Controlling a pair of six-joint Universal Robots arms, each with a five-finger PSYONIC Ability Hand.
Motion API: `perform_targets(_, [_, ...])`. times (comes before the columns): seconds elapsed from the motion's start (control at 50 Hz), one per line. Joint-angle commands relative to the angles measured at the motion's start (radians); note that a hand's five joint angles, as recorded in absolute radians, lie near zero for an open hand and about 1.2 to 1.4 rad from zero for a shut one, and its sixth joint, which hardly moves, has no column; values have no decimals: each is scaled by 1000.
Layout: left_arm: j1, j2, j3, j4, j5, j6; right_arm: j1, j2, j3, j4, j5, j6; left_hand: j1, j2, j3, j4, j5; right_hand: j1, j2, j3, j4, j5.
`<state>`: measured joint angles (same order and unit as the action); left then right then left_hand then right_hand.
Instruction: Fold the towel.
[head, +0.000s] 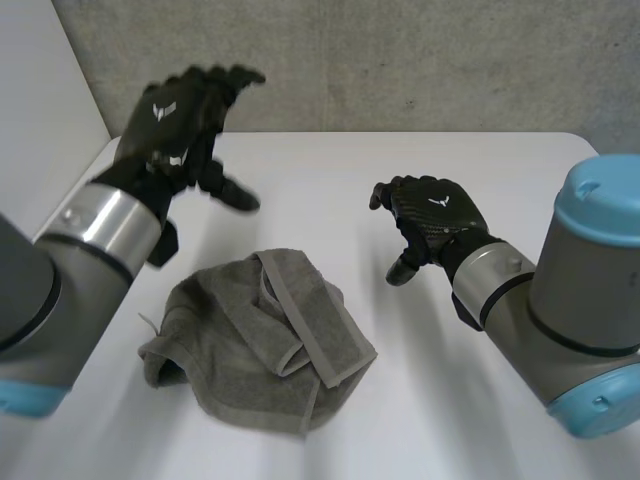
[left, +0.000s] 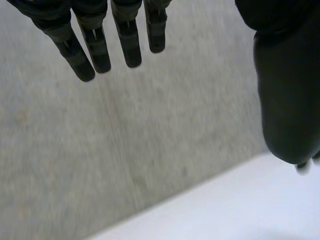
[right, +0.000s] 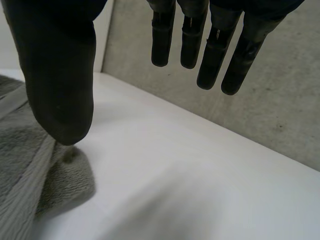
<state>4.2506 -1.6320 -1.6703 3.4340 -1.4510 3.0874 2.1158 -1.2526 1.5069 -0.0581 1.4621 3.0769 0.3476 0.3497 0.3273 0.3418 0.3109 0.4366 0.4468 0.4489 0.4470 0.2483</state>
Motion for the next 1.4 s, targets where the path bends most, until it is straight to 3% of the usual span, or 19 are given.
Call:
perform_targets(0.02, [18,38,-189,-41,-6,79,9,-1,-5,73,-37,-136,-119,-122,-99,-114,-257,-29,-39,-41,-39,-15])
perform_targets(0.16, [37,2,-276,-36,-2,83,82,113,24,-12,-31,-158,-96,-98,-76,-90,-234,-23,-33,-35,-33,-9])
perform_targets(0.4, [25,-164,-267,-18,-8,86,131,177,93,-184,-26,-159,-23,-25,-2,-17,-160,-17,-27,-29,-27,-3])
perform_targets(0.52, [22,-224,-252,-18,-28,86,167,234,85,-206,-23,-165,101,99,121,107,-37,-5,-15,-18,-16,9])
perform_targets(0.6, [22,-252,-233,-1,-54,86,174,268,79,-226,-19,-167,306,304,327,312,168,71,61,59,61,85])
perform_targets(0.64, [22,-261,-227,20,-57,86,174,285,67,-241,6,-167,610,608,630,616,472,386,376,374,376,400])
perform_targets(0.66, [22,-261,-227,20,-57,86,174,285,67,-241,6,-167,612,609,632,617,474,388,378,376,378,402])
perform_targets(0.68, [22,-261,-223,30,-57,86,171,286,59,-241,26,-167,792,790,812,798,654,629,619,617,619,643])
perform_targets(0.7, [22,-261,-223,30,-57,86,171,286,59,-241,26,-167,794,792,814,799,656,632,622,620,621,646])
perform_targets(0.72, [23,-261,-217,34,-57,88,168,283,52,-238,44,-167,913,911,933,919,775,867,857,855,857,881])
perform_targets(0.74, [25,-261,-210,34,-55,88,167,277,44,-236,63,-164,978,976,998,984,840,959,949,946,948,972])
perform_targets(0.8, [31,-246,-204,34,-55,85,158,251,39,-235,89,-162,1034,1032,1054,1040,896,960,949,947,949,973])
perform_targets(0.92, [43,-181,-190,37,-57,77,102,145,41,-235,110,-167,1049,1047,1069,1054,911,960,949,947,949,973])
perform_targets(0.96, [86,-119,-183,39,-57,68,2,72,39,-229,116,-167,1046,1044,1066,1052,908,960,949,947,949,973])
perform_targets(1.06, [173,-72,-174,47,-58,25,-117,-5,33,-215,109,-171,1037,1035,1058,1043,900,960,949,947,949,973])
perform_targets(1.26, [206,-86,-82,33,-52,-69,-154,-7,-79,-13,48,-181,1034,1032,1055,1040,897,960,949,947,949,973])
perform_targets(1.4, [181,-164,140,34,-55,-93,-162,54,-216,-178,17,-93,1029,1026,1049,1034,891,960,949,947,949,973])
